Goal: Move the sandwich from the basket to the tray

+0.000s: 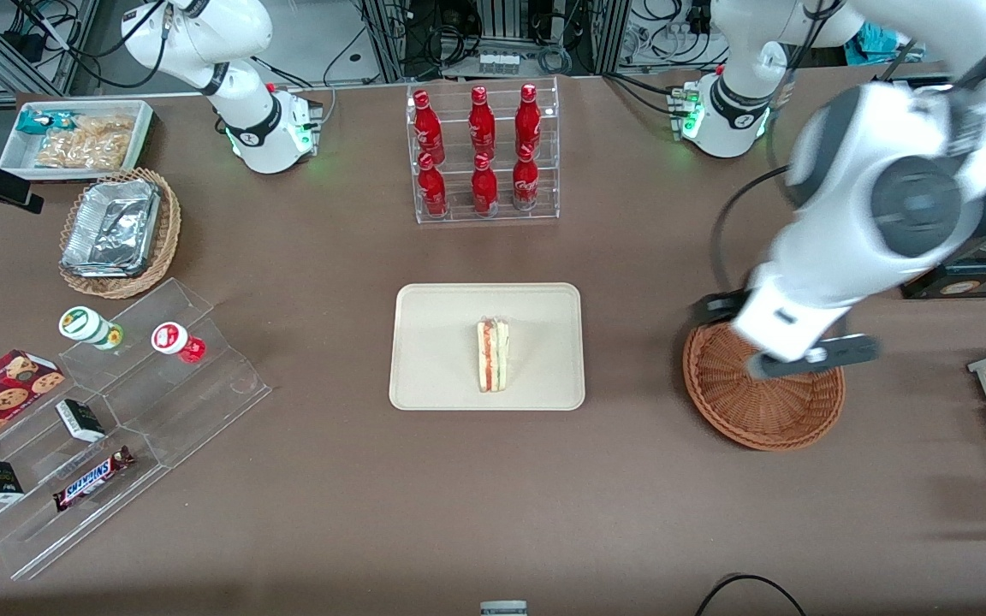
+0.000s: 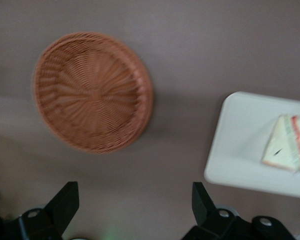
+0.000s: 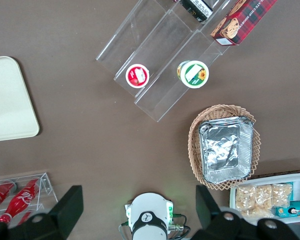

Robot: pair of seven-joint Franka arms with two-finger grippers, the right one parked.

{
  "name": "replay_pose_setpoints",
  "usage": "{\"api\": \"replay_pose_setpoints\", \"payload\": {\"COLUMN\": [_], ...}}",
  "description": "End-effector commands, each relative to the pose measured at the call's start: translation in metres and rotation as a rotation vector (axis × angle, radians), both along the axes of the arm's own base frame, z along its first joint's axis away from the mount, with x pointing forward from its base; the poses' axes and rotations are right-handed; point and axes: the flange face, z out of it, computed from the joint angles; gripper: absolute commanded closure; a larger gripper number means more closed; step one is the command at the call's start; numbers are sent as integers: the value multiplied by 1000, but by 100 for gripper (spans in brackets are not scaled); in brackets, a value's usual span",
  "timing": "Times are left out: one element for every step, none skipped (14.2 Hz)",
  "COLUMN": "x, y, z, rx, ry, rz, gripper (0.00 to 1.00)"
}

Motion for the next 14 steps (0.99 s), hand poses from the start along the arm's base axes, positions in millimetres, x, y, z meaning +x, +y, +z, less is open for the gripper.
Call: {"api": "replay_pose_setpoints", "payload": {"x": [-19, -21, -23, -24, -31, -38, -43, -48, -50, -53, -57, -65, -77, -87], "y": [69, 97, 116, 121, 127, 130, 136, 131, 127, 126, 127, 126, 125, 123], "z": [26, 32, 37, 39, 49, 58, 62, 66, 68, 71, 71, 68, 66, 64], "rx": [-31, -46, -48, -36, -10, -7, -13, -13, -12, -9, -3, 4, 13, 17], "ry": [22, 32, 38, 36, 28, 33, 49, 58, 59, 56, 68, 80, 79, 65], "rz": [-31, -59, -66, -70, -73, -92, -97, -98, -96, -94, -92, -94, -97, -101], "gripper": [0, 0, 0, 0, 0, 0, 0, 0, 0, 0, 0, 0, 0, 0]}}
